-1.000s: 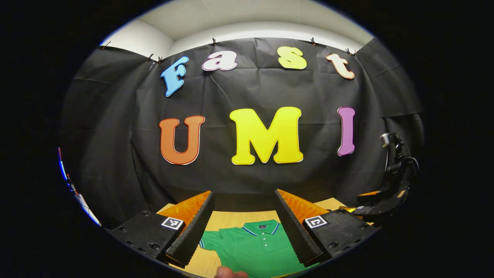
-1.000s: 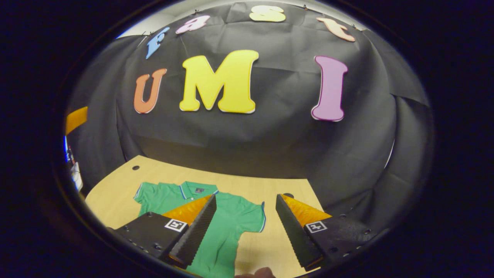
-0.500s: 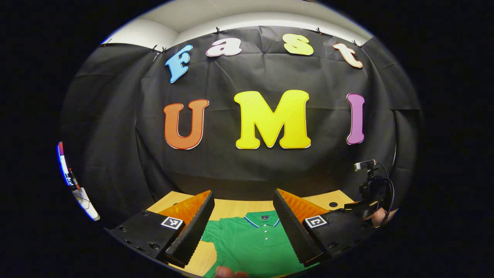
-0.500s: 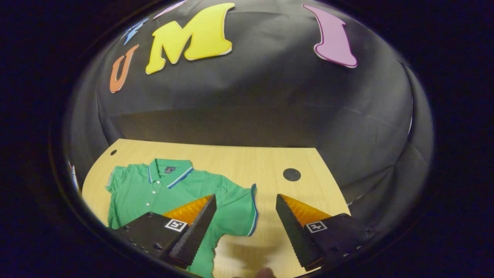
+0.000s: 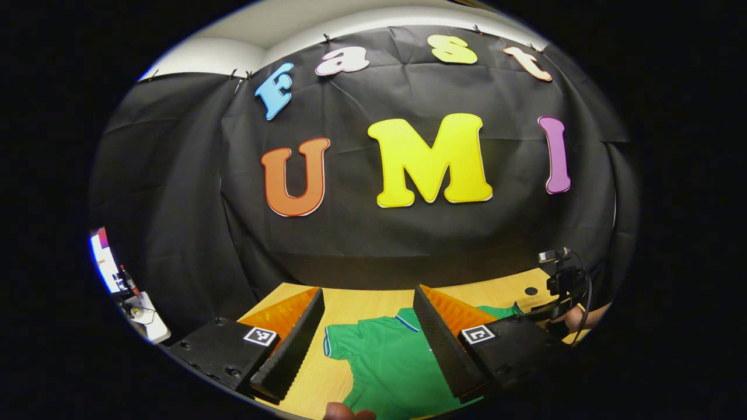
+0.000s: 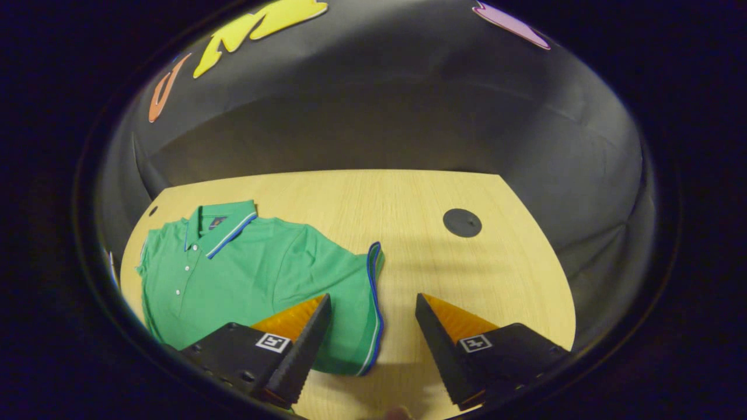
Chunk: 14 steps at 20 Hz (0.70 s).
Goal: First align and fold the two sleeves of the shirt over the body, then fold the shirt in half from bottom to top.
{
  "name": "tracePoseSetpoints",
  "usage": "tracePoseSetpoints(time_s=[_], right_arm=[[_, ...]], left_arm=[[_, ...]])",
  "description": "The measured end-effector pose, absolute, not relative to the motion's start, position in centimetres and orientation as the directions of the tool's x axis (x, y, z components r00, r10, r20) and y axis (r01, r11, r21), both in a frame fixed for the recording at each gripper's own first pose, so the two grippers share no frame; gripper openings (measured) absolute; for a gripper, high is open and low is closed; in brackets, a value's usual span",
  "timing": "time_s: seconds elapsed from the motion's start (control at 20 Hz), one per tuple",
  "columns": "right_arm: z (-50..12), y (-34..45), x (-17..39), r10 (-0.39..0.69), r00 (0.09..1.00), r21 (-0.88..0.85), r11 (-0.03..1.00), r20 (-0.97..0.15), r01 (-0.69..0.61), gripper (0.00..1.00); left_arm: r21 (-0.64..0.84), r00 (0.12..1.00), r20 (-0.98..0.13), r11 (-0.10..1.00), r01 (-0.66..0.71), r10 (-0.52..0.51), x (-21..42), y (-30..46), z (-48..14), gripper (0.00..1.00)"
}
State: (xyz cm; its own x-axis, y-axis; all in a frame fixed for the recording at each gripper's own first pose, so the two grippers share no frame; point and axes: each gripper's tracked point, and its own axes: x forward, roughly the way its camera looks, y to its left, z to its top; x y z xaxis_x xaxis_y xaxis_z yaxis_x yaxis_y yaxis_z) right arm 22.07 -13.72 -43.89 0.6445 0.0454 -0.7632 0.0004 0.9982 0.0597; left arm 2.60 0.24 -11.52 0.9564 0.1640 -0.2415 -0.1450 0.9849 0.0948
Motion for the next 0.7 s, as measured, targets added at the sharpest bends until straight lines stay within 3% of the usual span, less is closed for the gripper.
tracePoseSetpoints(time_s=[0.1, 0.15, 0.25, 0.3, 0.4, 0.7], right_arm=[[-44.6, -13.7, 21.8, 0.052, 0.608, 0.074, 0.997, -0.792, 0.011, 0.65], [-44.5, -13.8, 22.6, 0.051, 0.622, 0.082, 0.996, -0.782, 0.021, 0.45], [-44.5, -13.8, 22.5, 0.067, 0.608, 0.114, 0.993, -0.791, 0.039, 0.22], [-44.6, -13.8, 22.6, 0.073, 0.603, 0.121, 0.992, -0.794, 0.039, 0.22], [-44.5, -13.7, 22.6, 0.084, 0.600, 0.147, 0.988, -0.796, 0.057, 0.00], [-42.3, -13.2, 23.5, 0.092, 0.649, 0.195, 0.977, -0.755, 0.087, 0.00]], left_arm=[[0.106, 0.960, -0.237, 0.986, -0.129, 0.151, 2.9, -0.2, -11.4, 0.99], [0.110, 0.960, -0.237, 0.986, -0.125, 0.148, 3.0, -0.2, -11.4, 0.99], [0.112, 0.960, -0.238, 0.986, -0.122, 0.146, 3.2, -0.2, -11.6, 0.99], [0.110, 0.960, -0.239, 0.987, -0.120, 0.143, 3.3, -0.2, -11.6, 0.99], [0.108, 0.960, -0.241, 0.987, -0.118, 0.141, 3.3, -0.2, -11.6, 0.99], [0.110, 0.963, -0.231, 0.987, -0.115, 0.138, 3.5, 0.0, -11.5, 0.98]])
